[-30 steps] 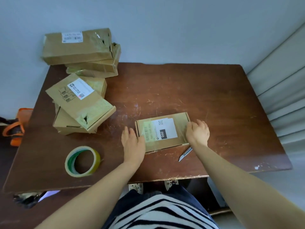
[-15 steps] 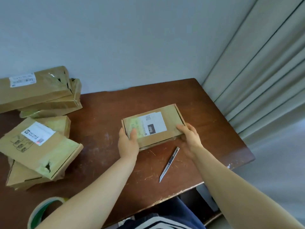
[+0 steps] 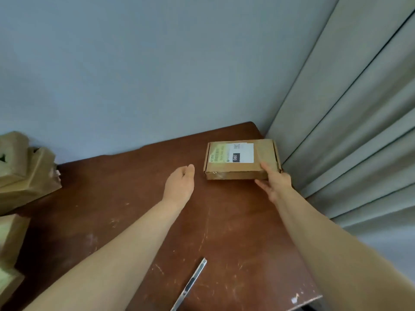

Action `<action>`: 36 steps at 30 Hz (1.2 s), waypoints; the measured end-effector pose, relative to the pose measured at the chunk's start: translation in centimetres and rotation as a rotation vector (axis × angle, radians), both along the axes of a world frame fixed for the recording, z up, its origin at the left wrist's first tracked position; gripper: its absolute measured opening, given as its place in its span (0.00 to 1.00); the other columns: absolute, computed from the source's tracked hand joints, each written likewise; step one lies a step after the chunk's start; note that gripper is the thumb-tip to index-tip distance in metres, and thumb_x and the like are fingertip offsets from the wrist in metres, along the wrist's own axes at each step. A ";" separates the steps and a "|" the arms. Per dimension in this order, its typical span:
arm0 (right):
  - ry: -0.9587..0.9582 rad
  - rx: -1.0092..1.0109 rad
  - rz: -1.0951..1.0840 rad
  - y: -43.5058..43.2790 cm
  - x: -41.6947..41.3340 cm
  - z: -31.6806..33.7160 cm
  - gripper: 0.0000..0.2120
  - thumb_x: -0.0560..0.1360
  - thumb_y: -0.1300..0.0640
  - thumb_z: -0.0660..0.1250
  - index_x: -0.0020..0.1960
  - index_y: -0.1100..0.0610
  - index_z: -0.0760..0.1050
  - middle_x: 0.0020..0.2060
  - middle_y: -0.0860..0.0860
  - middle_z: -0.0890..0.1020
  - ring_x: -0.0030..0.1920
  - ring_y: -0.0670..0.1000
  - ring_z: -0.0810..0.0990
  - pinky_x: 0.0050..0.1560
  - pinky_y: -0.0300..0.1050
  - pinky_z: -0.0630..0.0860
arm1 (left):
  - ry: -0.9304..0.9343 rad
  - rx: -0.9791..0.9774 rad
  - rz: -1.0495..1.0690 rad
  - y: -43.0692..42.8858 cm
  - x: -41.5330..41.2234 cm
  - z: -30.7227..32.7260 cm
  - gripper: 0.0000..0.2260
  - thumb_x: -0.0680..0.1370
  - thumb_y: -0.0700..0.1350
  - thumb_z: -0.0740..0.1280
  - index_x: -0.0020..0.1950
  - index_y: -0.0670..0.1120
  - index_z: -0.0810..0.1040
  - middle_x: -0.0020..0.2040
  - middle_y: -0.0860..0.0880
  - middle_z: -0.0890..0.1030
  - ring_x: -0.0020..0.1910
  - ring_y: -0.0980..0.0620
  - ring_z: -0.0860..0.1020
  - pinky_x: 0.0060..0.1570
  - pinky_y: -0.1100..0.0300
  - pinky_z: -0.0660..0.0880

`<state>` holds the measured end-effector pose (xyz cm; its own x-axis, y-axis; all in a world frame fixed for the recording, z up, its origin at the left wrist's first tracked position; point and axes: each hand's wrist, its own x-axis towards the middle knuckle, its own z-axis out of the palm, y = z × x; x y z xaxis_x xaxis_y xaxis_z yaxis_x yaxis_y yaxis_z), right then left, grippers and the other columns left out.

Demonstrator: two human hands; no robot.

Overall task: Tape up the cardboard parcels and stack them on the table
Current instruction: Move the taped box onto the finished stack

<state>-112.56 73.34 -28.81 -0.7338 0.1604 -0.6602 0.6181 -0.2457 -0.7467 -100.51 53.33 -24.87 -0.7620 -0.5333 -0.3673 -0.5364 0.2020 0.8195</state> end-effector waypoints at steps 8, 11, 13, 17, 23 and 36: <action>-0.020 -0.062 0.077 -0.6 -10.9 -2.1 0.29 0.72 0.55 0.74 0.68 0.56 0.65 0.58 0.53 0.74 0.56 0.54 0.77 0.50 0.48 0.80 | -0.159 -0.153 0.085 0.8 -6.3 -0.8 0.17 0.83 0.51 0.55 0.33 0.55 0.62 0.33 0.58 0.66 0.44 0.51 0.68 0.47 0.60 0.62; 0.052 -0.065 0.060 -1.2 -12.7 -2.4 0.33 0.73 0.53 0.72 0.74 0.54 0.60 0.67 0.50 0.70 0.60 0.53 0.76 0.56 0.45 0.78 | -0.179 -0.162 0.104 0.6 -7.0 -0.9 0.15 0.83 0.52 0.55 0.36 0.55 0.69 0.38 0.55 0.73 0.49 0.49 0.72 0.50 0.59 0.64; 0.060 0.059 0.050 -1.8 -12.4 -2.7 0.33 0.75 0.53 0.69 0.75 0.52 0.58 0.65 0.50 0.69 0.50 0.52 0.79 0.55 0.46 0.78 | -0.197 -0.160 0.090 0.5 -7.1 -0.8 0.14 0.83 0.52 0.55 0.54 0.49 0.78 0.55 0.48 0.79 0.61 0.47 0.73 0.58 0.57 0.66; 0.156 0.477 0.092 -3.8 -8.8 -3.0 0.27 0.76 0.58 0.63 0.73 0.60 0.61 0.66 0.60 0.67 0.60 0.60 0.74 0.62 0.49 0.71 | -0.241 -0.193 0.088 0.1 -6.6 -0.2 0.21 0.82 0.53 0.55 0.70 0.44 0.70 0.68 0.45 0.74 0.68 0.45 0.70 0.65 0.55 0.65; 0.381 0.371 0.400 -10.0 -3.1 -1.5 0.16 0.78 0.63 0.58 0.64 0.58 0.72 0.57 0.54 0.77 0.55 0.54 0.78 0.57 0.44 0.74 | -0.197 -0.287 0.124 -1.7 -3.3 2.6 0.20 0.82 0.51 0.56 0.71 0.43 0.69 0.69 0.45 0.73 0.68 0.46 0.70 0.66 0.56 0.64; 0.379 0.104 1.158 -27.4 16.6 2.6 0.11 0.76 0.66 0.58 0.52 0.60 0.77 0.33 0.52 0.79 0.25 0.46 0.75 0.23 0.38 0.70 | 0.202 -0.470 0.716 -15.7 15.6 5.7 0.13 0.78 0.35 0.55 0.53 0.48 0.76 0.53 0.50 0.76 0.57 0.48 0.74 0.59 0.54 0.70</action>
